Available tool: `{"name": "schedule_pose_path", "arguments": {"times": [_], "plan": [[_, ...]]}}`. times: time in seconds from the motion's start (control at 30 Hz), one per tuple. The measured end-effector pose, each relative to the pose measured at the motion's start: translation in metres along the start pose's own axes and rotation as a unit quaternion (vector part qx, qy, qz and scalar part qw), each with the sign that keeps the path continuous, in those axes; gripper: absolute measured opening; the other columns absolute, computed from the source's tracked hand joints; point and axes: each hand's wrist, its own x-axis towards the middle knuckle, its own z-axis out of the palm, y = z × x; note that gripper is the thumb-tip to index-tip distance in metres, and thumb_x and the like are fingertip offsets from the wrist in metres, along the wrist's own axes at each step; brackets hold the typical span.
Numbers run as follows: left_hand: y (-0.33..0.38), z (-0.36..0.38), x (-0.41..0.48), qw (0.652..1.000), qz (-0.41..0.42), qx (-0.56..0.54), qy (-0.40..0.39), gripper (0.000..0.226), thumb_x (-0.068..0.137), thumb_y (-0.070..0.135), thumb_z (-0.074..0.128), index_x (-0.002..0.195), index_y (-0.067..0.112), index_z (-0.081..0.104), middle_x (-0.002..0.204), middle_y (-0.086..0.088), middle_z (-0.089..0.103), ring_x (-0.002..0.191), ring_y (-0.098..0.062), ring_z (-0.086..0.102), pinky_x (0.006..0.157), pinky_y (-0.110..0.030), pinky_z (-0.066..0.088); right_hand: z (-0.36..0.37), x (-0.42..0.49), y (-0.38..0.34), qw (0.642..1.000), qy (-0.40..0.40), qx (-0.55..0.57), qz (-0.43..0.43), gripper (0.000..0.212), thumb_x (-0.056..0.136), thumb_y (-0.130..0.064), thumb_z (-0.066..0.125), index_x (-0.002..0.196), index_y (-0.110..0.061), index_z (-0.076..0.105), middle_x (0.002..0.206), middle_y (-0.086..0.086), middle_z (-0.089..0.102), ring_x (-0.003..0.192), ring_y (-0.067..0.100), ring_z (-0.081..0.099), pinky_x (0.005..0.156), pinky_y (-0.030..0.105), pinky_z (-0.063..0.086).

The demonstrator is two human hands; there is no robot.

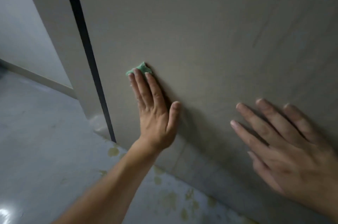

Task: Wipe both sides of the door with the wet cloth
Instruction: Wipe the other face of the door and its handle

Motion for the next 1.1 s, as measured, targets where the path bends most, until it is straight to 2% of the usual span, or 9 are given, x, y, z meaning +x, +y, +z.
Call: {"name": "schedule_pose_path", "arguments": {"times": [0.07, 0.13, 0.2, 0.37, 0.53, 0.8, 0.9, 1.0, 1.1], "plan": [[0.022, 0.003, -0.001, 0.998, 0.051, 0.01, -0.023, 0.08, 0.107, 0.052, 0.021, 0.158, -0.004, -0.006, 0.164, -0.026, -0.017, 0.152, -0.041, -0.022, 0.125, -0.054, -0.01, -0.004, -0.008, 0.009, 1.0, 0.01, -0.001, 0.008, 0.064, 0.088, -0.029, 0.058, 0.149, -0.013, 0.05, 0.165, 0.009, 0.032, 0.153, 0.029, 0.028, 0.126, 0.047, 0.015], [0.061, 0.015, -0.008, 0.986, 0.155, 0.042, -0.053, 0.078, 0.107, 0.051, 0.023, 0.161, 0.006, -0.009, 0.166, -0.018, -0.024, 0.154, -0.042, -0.019, 0.126, -0.052, -0.009, -0.006, -0.01, 0.014, 1.0, 0.016, -0.006, 0.002, 0.066, 0.087, -0.03, 0.059, 0.15, -0.013, 0.049, 0.165, 0.009, 0.031, 0.153, 0.028, 0.027, 0.126, 0.046, 0.015], [0.085, 0.02, -0.012, 0.971, 0.221, 0.07, -0.06, 0.075, 0.107, 0.05, 0.024, 0.162, 0.012, -0.01, 0.168, -0.013, -0.024, 0.156, -0.039, -0.016, 0.127, -0.048, -0.007, -0.009, -0.012, 0.022, 1.0, 0.024, -0.008, 0.009, 0.067, 0.086, -0.03, 0.059, 0.15, -0.013, 0.05, 0.165, 0.009, 0.031, 0.153, 0.028, 0.028, 0.126, 0.046, 0.016], [0.088, -0.022, 0.061, 0.975, 0.204, 0.083, -0.011, 0.072, 0.108, 0.049, 0.021, 0.162, 0.014, -0.012, 0.168, -0.012, -0.022, 0.156, -0.037, -0.016, 0.127, -0.048, -0.007, -0.027, -0.015, 0.061, 0.993, 0.087, -0.024, 0.07, 0.065, 0.086, -0.029, 0.056, 0.148, -0.011, 0.051, 0.162, 0.009, 0.036, 0.152, 0.03, 0.03, 0.127, 0.047, 0.012], [0.158, -0.064, 0.165, 0.979, 0.193, 0.053, 0.04, 0.074, 0.104, 0.04, 0.03, 0.159, 0.004, -0.004, 0.167, -0.025, -0.01, 0.155, -0.042, -0.014, 0.126, -0.05, -0.01, -0.048, 0.005, 0.092, 0.987, 0.131, -0.018, 0.086, 0.064, 0.087, -0.031, 0.054, 0.147, -0.01, 0.052, 0.162, 0.011, 0.036, 0.152, 0.031, 0.029, 0.126, 0.049, 0.017], [0.232, -0.055, 0.158, 0.944, 0.315, 0.094, -0.006, 0.07, 0.108, 0.045, 0.023, 0.162, 0.007, 0.0, 0.17, -0.014, -0.014, 0.157, -0.038, -0.01, 0.128, -0.048, -0.005, -0.082, -0.015, 0.144, 0.968, 0.176, -0.051, 0.172, 0.058, 0.09, -0.031, 0.053, 0.145, -0.012, 0.054, 0.159, 0.012, 0.041, 0.148, 0.031, 0.034, 0.124, 0.05, 0.021], [0.229, -0.067, 0.178, 0.946, 0.303, 0.114, 0.011, 0.069, 0.108, 0.047, 0.021, 0.163, 0.013, -0.004, 0.171, -0.011, -0.012, 0.158, -0.035, -0.009, 0.128, -0.045, -0.009, -0.091, -0.018, 0.157, 0.961, 0.187, -0.053, 0.197, 0.06, 0.09, -0.032, 0.054, 0.146, -0.012, 0.052, 0.158, 0.013, 0.041, 0.148, 0.033, 0.035, 0.122, 0.053, 0.025], [0.258, -0.075, 0.21, 0.96, 0.265, 0.081, 0.039, 0.07, 0.106, 0.042, 0.027, 0.162, 0.009, 0.001, 0.17, -0.014, -0.01, 0.157, -0.036, -0.013, 0.127, -0.046, -0.01, -0.098, -0.02, 0.174, 0.958, 0.19, -0.061, 0.206, 0.06, 0.093, -0.034, 0.051, 0.149, -0.013, 0.049, 0.161, 0.013, 0.037, 0.149, 0.034, 0.032, 0.122, 0.054, 0.024], [0.31, -0.063, 0.21, 0.949, 0.306, 0.061, 0.041, 0.069, 0.103, 0.039, 0.034, 0.161, 0.009, 0.011, 0.169, -0.013, -0.003, 0.158, -0.036, -0.008, 0.128, -0.049, -0.005, -0.106, -0.023, 0.189, 0.954, 0.191, -0.067, 0.222, 0.059, 0.094, -0.035, 0.049, 0.15, -0.014, 0.048, 0.163, 0.012, 0.034, 0.151, 0.033, 0.029, 0.124, 0.054, 0.02]]}}
